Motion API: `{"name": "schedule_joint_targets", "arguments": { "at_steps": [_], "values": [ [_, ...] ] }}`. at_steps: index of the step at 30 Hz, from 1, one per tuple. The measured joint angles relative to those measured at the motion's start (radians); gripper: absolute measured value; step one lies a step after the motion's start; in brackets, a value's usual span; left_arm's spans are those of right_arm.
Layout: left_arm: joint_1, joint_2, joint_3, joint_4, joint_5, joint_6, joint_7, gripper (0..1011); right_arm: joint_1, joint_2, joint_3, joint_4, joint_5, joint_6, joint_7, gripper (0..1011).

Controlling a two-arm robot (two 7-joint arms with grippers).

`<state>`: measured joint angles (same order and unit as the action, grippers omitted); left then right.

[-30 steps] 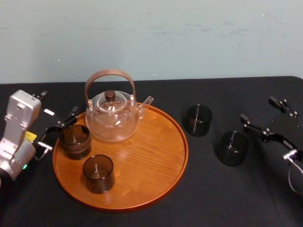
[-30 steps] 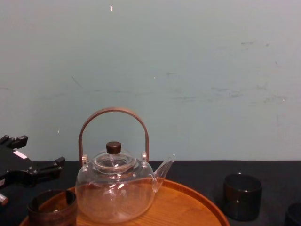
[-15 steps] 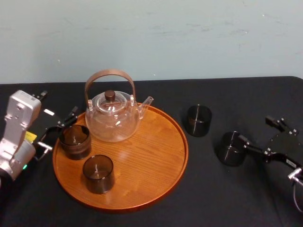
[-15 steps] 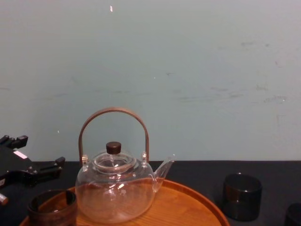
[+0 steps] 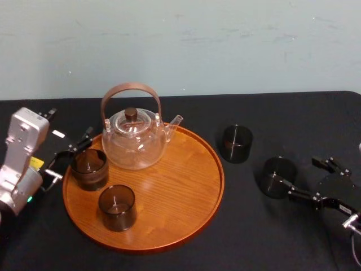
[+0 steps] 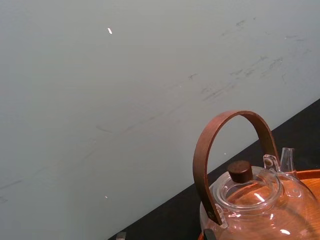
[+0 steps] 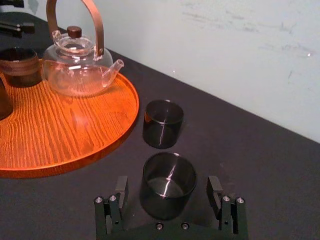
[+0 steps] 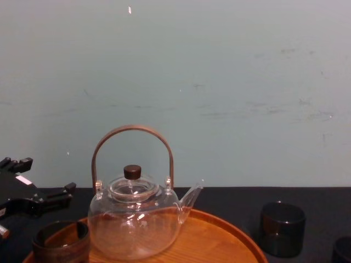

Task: Pick up the glass from the table and place it on the tray.

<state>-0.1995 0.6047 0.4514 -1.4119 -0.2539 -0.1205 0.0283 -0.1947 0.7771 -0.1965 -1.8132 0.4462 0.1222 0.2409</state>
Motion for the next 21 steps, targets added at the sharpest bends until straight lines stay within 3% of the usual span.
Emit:
{"name": "schedule_joint_targets", "arguments": {
  "at_steps": [21],
  "values": [
    [0.000,0.000,0.000,0.000,0.000,0.000,0.000,1001,0.055,-0.080,-0.002,0.056,-0.011,0.138,0.024,1002]
  ]
}}
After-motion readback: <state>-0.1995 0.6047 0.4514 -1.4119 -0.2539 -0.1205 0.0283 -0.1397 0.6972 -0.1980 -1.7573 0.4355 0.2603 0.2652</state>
